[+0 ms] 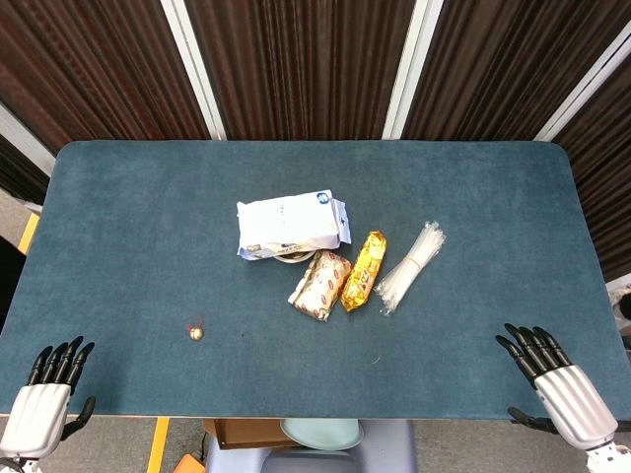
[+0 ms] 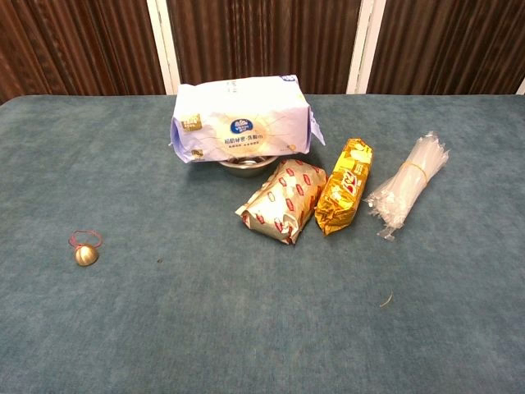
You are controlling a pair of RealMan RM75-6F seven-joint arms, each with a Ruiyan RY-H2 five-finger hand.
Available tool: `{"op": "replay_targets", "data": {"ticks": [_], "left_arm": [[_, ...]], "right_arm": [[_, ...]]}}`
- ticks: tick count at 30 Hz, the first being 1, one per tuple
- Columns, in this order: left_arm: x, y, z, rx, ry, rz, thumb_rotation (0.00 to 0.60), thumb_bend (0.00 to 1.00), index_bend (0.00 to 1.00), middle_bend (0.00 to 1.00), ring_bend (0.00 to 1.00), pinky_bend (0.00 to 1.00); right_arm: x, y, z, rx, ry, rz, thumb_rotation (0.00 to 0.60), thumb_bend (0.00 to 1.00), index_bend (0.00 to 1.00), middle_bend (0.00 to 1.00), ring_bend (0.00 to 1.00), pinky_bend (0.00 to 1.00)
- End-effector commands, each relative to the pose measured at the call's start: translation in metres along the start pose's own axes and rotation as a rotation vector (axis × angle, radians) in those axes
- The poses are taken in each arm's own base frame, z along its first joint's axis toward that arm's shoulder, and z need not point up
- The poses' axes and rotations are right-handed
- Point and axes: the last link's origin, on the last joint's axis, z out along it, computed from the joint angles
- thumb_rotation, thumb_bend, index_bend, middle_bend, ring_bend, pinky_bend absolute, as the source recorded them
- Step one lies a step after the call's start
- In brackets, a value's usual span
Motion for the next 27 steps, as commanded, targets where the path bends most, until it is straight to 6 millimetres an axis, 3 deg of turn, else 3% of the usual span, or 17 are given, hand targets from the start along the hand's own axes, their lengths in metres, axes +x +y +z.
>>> {"op": "replay_targets", "data": {"ticks": [1,4,6,7,9,11,15,18,21,27], "left_arm": [[-0.003,0.004,0.002,-0.024,0.000,0.005,0.600,0.40,0.00,0.00,0.00,0.05],[-0.011,0.016,0.010,-0.071,0.002,-0.030,0.600,0.40,0.00,0.00,0.00,0.09],[-0.017,0.027,0.023,-0.111,0.036,-0.052,0.600,0.40,0.01,0.01,0.03,0.20],[-0.020,0.032,0.030,-0.121,0.057,-0.054,0.600,0.40,0.04,0.06,0.09,0.31],[-0.028,0.046,0.047,-0.135,0.090,-0.076,0.600,0.41,0.19,0.34,0.43,0.68],[-0.037,0.058,0.060,-0.159,0.089,-0.106,0.600,0.42,0.31,0.59,0.66,0.89],[-0.044,0.070,0.077,-0.178,0.119,-0.122,0.600,0.43,0.39,0.77,0.81,0.97],[-0.051,0.082,0.092,-0.201,0.145,-0.129,0.600,0.43,0.47,0.98,0.99,1.00],[-0.064,0.095,0.120,-0.214,0.093,-0.115,0.600,0.44,0.50,1.00,1.00,1.00],[-0.073,0.100,0.139,-0.215,0.085,-0.076,0.600,0.44,0.51,1.00,1.00,1.00]], "right_arm": [[0.000,-0.001,-0.001,0.006,0.002,-0.003,0.600,0.21,0.00,0.00,0.00,0.00],[-0.001,-0.002,-0.001,0.014,0.002,-0.005,0.600,0.21,0.00,0.00,0.00,0.00],[-0.002,-0.003,0.001,0.012,0.006,-0.004,0.600,0.21,0.00,0.00,0.00,0.00],[-0.002,-0.003,0.001,0.014,0.009,-0.004,0.600,0.21,0.00,0.00,0.00,0.00],[-0.003,-0.005,0.002,0.019,0.023,-0.004,0.600,0.21,0.00,0.00,0.00,0.00],[-0.003,-0.007,0.003,0.028,0.037,-0.007,0.600,0.21,0.00,0.00,0.00,0.00],[-0.005,-0.007,0.004,0.026,0.039,-0.016,0.600,0.21,0.00,0.00,0.00,0.00],[-0.007,-0.007,0.008,0.012,0.038,-0.024,0.600,0.21,0.00,0.00,0.00,0.00],[-0.012,-0.004,0.020,-0.027,0.027,-0.033,0.600,0.21,0.00,0.00,0.00,0.00],[-0.018,-0.003,0.030,-0.053,0.001,-0.036,0.600,0.21,0.00,0.00,0.00,0.00]]}}
